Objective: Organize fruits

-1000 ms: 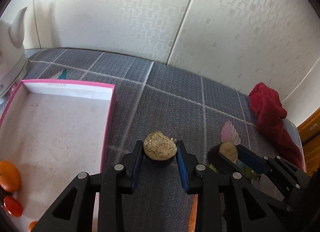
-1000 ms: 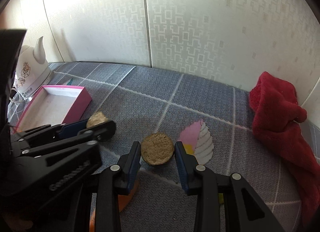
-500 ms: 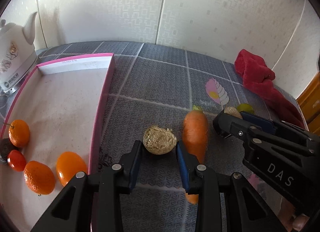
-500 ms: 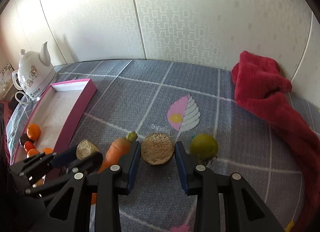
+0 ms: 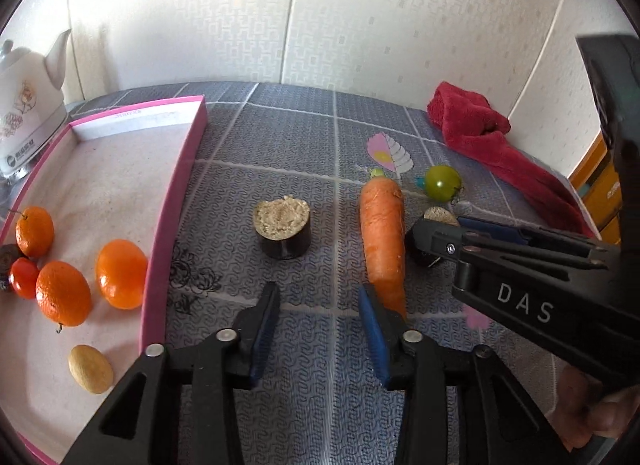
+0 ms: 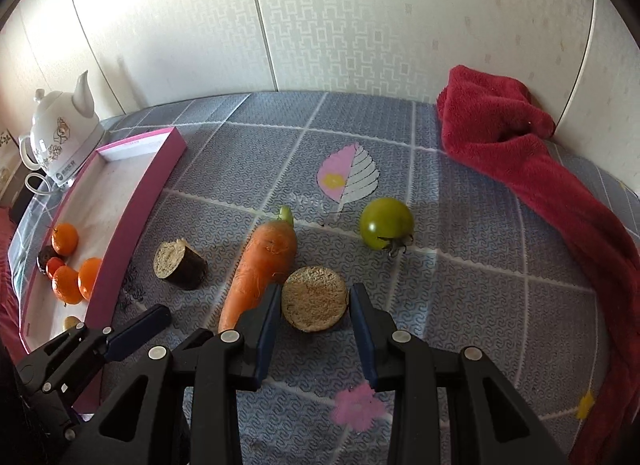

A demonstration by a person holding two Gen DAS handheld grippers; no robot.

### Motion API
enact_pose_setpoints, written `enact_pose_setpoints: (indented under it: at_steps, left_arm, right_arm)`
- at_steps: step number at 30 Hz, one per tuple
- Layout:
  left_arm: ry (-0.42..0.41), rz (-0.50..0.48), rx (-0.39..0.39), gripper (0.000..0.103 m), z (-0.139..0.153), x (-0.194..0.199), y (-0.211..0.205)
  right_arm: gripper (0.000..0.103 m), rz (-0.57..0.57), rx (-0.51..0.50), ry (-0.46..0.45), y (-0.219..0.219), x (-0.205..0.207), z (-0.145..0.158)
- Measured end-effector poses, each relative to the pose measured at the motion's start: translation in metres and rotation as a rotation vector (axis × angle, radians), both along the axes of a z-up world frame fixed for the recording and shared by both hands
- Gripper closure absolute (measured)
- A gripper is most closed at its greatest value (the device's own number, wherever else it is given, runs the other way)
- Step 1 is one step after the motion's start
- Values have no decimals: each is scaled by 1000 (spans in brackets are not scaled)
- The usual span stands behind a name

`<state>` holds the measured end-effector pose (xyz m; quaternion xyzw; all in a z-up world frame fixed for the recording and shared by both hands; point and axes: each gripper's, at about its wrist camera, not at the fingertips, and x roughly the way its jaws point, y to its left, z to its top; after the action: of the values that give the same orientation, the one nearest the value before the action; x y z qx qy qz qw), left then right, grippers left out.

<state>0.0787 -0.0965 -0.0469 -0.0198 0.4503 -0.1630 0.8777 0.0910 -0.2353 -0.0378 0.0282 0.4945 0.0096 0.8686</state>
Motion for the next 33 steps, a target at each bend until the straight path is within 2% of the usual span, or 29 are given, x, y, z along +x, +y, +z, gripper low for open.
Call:
enact_pose_setpoints:
  at_steps: [5, 10, 14, 16, 22, 27, 33]
  left_arm:
    - [0, 29, -51, 55, 4, 3, 7]
    - [-14, -10, -66, 56, 8, 6, -2]
    - [-11, -56, -60, 57, 7, 6, -13]
    - [-28, -77, -32, 60, 6, 7, -21]
    - [-36, -79, -3, 65, 2, 18, -33]
    - [-14, -68, -18, 65, -4, 34, -36]
    - [-57, -102, 24, 65, -6, 41, -52]
  right_arm:
    - [66, 0, 57, 19, -8, 1, -3]
    - [65, -5, 129, 39, -18, 4, -5]
    - [65, 4, 101, 40, -14, 4, -5]
    - [65, 8, 83, 40, -11, 4, -5]
    - [66, 17, 40, 37, -5, 5, -4]
    - [66, -30, 53, 26, -14, 6, 0]
    - [66, -58, 79, 19, -22, 8, 2]
